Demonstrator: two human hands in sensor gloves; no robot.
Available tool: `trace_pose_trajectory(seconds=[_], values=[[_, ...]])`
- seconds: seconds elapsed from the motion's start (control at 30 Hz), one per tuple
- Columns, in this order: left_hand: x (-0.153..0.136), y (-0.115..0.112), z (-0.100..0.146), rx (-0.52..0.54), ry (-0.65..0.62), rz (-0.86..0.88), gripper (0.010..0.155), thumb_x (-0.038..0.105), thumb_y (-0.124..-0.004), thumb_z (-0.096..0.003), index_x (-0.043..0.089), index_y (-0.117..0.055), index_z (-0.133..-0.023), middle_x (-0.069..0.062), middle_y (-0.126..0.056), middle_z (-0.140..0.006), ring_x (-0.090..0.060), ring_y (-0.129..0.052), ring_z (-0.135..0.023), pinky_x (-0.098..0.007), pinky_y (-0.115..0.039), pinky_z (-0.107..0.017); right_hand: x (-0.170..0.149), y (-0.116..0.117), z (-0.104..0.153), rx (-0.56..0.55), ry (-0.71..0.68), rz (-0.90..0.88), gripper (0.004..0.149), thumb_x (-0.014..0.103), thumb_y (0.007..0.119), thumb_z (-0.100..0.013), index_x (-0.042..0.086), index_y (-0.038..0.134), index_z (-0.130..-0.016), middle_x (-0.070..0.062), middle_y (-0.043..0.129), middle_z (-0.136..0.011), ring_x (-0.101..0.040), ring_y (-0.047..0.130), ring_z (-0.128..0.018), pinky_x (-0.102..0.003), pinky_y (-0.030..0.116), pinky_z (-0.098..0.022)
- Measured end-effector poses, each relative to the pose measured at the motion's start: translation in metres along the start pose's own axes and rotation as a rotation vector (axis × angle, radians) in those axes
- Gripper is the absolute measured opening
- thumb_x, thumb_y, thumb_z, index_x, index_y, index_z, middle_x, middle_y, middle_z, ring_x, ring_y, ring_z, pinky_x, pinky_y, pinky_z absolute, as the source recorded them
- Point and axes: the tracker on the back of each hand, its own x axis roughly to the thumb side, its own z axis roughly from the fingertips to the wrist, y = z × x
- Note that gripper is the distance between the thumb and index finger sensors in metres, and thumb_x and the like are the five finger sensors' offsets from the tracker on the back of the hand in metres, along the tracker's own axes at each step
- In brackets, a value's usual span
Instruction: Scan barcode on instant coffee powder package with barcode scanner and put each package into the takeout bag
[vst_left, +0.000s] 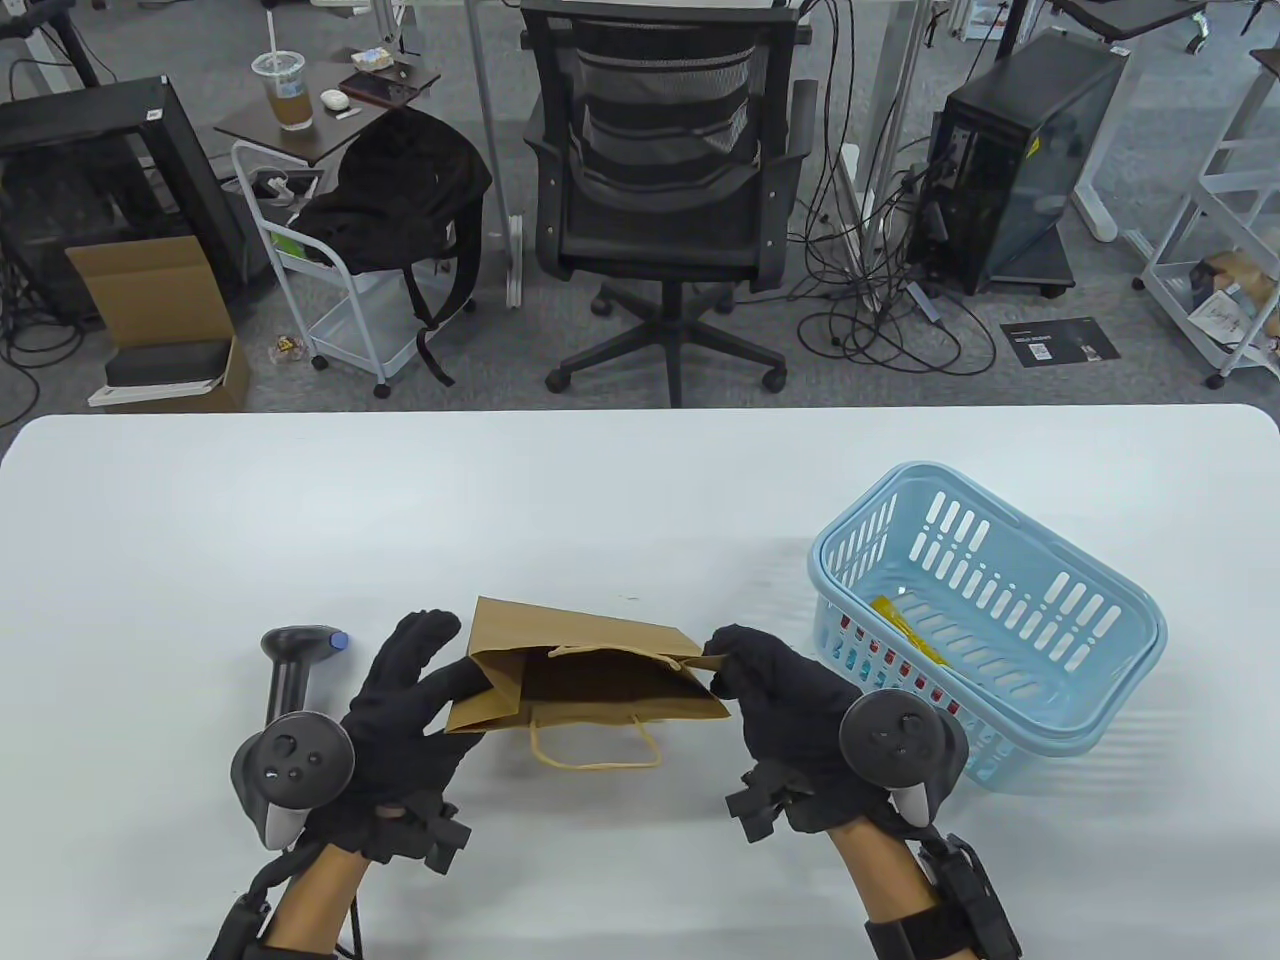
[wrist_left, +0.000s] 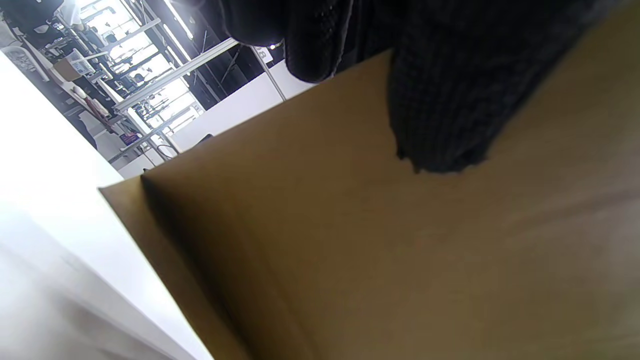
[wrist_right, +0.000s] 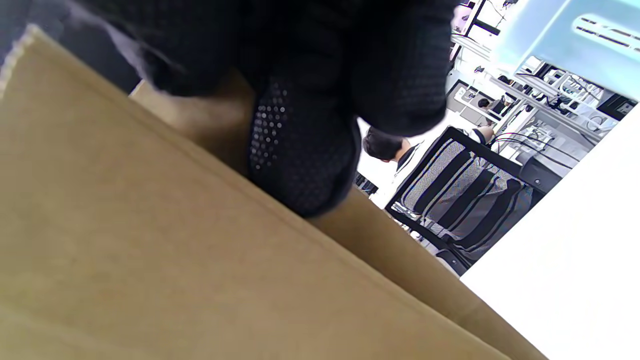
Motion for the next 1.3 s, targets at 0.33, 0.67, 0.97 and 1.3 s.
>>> trace_pose_trajectory(seconds=[0.33, 0.67, 0.97, 1.3], values=[[-0.009, -0.001, -0.002, -0.031, 0.065, -0.02, 0.05, 0.048, -0.09, -0.0401, 0.036, -0.083, -0.088, 0.005, -0.048, -0.118, -0.03, -0.039, -0.116, -0.055, -0.035, -0.083, 0.004, -0.01, -0.001, -0.025, 0.007, -0.106, 0.04, 0.038, 0.078, -0.042, 0.033, 0.087, -0.08, 0.0, 0.106, -0.067, -0.01, 0.113, -0.043, -0.032, 0.093, -0.045], [-0.014, -0.002, -0.003, -0.053, 0.111, -0.034, 0.053, 0.048, -0.089, -0.0406, 0.036, -0.08, -0.092, 0.005, -0.045, -0.118, -0.03, -0.037, -0.116, -0.055, -0.033, -0.083, 0.001, -0.021, -0.004, -0.053, 0.042, -0.212, 0.04, 0.038, 0.078, -0.042, 0.032, 0.087, -0.08, 0.0, 0.106, -0.066, -0.009, 0.113, -0.04, -0.031, 0.094, -0.042], [-0.019, -0.004, -0.003, -0.078, 0.183, -0.09, 0.063, 0.052, -0.088, -0.0403, 0.035, -0.072, -0.099, 0.003, -0.041, -0.119, -0.031, -0.033, -0.116, -0.055, -0.031, -0.083, 0.0, -0.029, -0.004, -0.073, 0.069, -0.307, 0.04, 0.038, 0.079, -0.041, 0.03, 0.088, -0.079, -0.002, 0.107, -0.063, -0.008, 0.114, -0.037, -0.031, 0.095, -0.041], [-0.022, -0.005, -0.003, -0.105, 0.221, -0.094, 0.068, 0.055, -0.088, -0.0395, 0.033, -0.068, -0.101, 0.002, -0.04, -0.12, -0.032, -0.032, -0.116, -0.055, -0.032, -0.082, 0.0, -0.036, -0.004, -0.112, 0.086, -0.353, 0.04, 0.038, 0.078, -0.042, 0.03, 0.088, -0.08, -0.002, 0.107, -0.063, -0.008, 0.115, -0.038, -0.031, 0.096, -0.041]])
